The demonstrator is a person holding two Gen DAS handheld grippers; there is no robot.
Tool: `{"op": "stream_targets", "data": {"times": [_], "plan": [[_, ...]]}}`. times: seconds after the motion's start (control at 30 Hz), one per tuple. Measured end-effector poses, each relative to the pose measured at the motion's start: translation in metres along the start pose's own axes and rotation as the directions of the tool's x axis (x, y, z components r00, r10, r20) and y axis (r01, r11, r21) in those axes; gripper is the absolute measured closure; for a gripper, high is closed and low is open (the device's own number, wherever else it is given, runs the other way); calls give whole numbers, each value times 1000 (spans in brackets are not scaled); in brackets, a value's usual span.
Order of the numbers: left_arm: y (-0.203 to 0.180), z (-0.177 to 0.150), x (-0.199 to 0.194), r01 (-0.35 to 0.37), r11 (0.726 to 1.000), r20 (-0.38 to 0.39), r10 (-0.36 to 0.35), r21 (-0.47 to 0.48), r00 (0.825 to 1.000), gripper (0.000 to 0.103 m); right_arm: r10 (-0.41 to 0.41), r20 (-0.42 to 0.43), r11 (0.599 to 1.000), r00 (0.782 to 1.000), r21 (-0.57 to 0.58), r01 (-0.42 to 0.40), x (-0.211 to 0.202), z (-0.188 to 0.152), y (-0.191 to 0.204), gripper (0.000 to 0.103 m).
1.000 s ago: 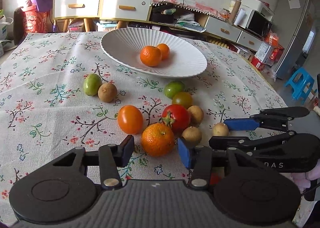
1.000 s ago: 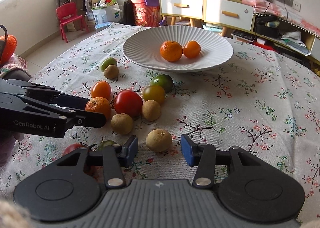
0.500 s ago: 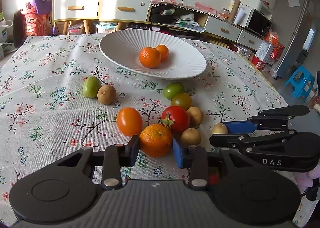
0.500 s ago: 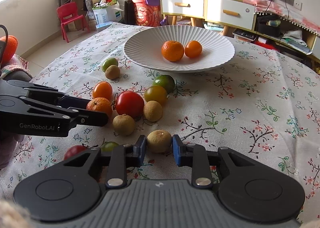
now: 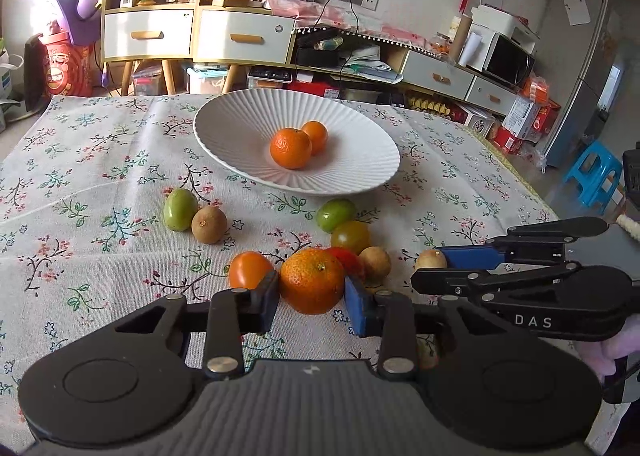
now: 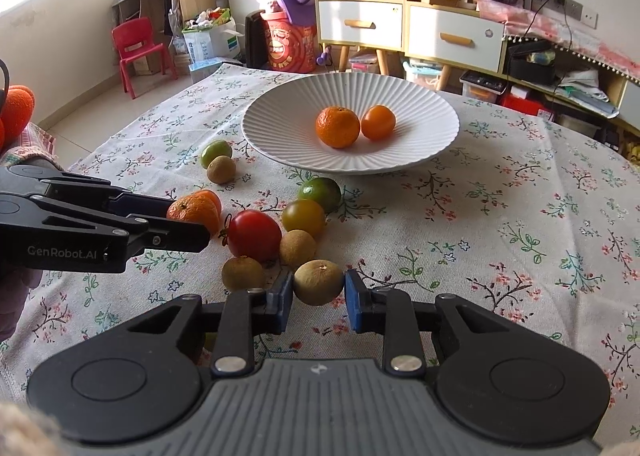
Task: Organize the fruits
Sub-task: 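Lower both held fruits into the white bowl and open both grippers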
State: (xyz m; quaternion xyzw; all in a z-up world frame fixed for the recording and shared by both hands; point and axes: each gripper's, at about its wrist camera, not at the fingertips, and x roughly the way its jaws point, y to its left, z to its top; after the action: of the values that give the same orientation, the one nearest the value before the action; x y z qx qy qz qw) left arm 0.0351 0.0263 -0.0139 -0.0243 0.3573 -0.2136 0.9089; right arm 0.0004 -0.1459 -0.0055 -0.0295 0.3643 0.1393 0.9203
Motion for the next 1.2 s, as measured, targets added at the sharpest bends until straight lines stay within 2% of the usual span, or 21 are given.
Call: {"op": "stream_targets", "data": {"times": [0.27,0.47,0.73,0.93,1.2], "plan": [[-1,19,-5,10,1000,45,-9,-13,999,75,-8,47,1000,999,12,7,-4,12,-5,78],[-1,36,-4,-11,1000,79,11,0,997,75,-5,94,1000,996,27,3,-5,24,-13,78],[13,68,19,-10,1000,54,10,0,998,75,14,128,999,992,-43,-9,9,40,-21,78],[23,82,37,-16,999,33,14,47,999,75,36,136,998,990,-59,-28,16,52,-31,78],[41,107,69,11,1000,-5,-11,-28,1000,75,47,131,997,990,-72,-37,33,65,-44,78]]}}
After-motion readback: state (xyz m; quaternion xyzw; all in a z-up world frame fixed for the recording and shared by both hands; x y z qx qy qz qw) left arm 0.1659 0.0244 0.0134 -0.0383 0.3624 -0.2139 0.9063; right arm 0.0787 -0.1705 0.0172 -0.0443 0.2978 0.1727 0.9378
